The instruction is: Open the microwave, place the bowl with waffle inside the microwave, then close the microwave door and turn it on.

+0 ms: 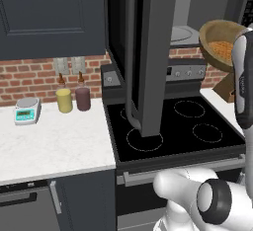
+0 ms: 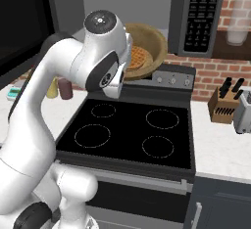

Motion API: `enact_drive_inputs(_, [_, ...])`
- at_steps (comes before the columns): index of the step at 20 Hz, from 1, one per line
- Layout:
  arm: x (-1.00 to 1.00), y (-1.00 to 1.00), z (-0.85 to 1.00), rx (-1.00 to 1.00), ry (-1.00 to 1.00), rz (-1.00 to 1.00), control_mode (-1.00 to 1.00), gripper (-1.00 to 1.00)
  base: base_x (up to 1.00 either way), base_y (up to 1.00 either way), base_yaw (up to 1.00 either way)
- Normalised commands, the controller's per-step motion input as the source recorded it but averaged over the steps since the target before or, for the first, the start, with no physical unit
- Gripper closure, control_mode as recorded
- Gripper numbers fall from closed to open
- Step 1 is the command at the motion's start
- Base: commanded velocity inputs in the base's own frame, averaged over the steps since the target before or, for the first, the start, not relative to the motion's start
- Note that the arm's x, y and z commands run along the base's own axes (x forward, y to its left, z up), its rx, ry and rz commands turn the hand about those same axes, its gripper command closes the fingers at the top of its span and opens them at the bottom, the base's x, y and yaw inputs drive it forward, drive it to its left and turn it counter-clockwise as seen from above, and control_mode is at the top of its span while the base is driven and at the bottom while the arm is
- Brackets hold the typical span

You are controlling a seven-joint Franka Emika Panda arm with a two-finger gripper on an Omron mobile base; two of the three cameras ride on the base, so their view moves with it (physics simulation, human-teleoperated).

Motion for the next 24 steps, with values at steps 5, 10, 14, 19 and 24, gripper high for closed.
enact_drive_inputs(5, [0.42, 0.43, 0.54, -0.01, -0.01, 0.01, -1.0, 1.0, 0.0, 0.0, 0.0])
enact_drive_inputs(10, [0.47, 0.13, 0.4, -0.01, -0.02, 0.05, -1.0, 1.0, 0.0, 0.0, 0.0])
enact_drive_inputs(14, [0.53, 0.0, 0.13, 0.0, -0.04, 0.04, -1.0, 1.0, 0.0, 0.0, 0.0])
enact_drive_inputs(19, [0.57, 0.0, 0.0, -0.02, -0.01, 0.07, -1.0, 1.0, 0.0, 0.0, 0.0])
enact_drive_inputs(24, [0.68, 0.13, 0.0, -0.07, 0.0, 0.09, -1.0, 1.0, 0.0, 0.0, 0.0])
